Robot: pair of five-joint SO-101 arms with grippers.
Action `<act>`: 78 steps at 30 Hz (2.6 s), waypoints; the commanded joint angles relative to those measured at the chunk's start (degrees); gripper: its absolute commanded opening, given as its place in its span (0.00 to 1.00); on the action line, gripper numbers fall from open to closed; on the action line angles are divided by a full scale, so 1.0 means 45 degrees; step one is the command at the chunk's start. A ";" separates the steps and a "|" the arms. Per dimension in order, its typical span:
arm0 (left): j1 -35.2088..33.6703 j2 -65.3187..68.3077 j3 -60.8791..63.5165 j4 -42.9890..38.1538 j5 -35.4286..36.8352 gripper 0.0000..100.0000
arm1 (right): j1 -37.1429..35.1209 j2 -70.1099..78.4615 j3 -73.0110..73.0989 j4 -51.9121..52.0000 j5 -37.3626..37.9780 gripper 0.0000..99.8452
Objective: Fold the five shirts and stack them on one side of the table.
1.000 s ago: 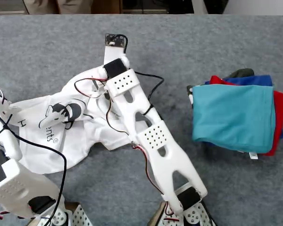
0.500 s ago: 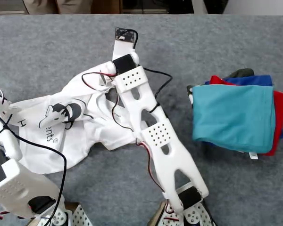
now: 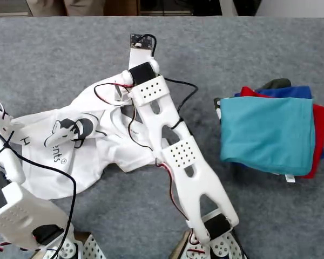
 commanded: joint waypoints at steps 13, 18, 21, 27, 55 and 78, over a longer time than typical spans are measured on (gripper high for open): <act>-0.0078 -0.0088 -0.0508 0.0078 -0.0039 0.02 | -0.0342 0.1084 -0.0576 -0.0684 0.0039 0.22; -0.0078 -0.0088 -0.0508 0.0078 -0.0039 0.02 | -0.0440 0.1045 -0.0596 -0.1114 0.0039 0.22; -0.0078 -0.0088 -0.0508 0.0078 -0.0039 0.02 | -0.0440 0.0674 -0.0596 -0.0996 0.0039 0.22; -0.0078 -0.0088 -0.0508 0.0078 -0.0039 0.02 | -0.0498 -0.0537 -0.0576 -0.0801 0.0039 0.22; -0.0078 -0.0088 -0.0508 0.0078 -0.0039 0.02 | -0.0479 0.0772 -0.0166 -0.1504 -0.0664 0.22; -0.0117 -0.0088 -0.0488 0.0078 -0.0039 0.02 | -0.0225 0.1299 -0.0088 -0.1348 -0.0723 0.02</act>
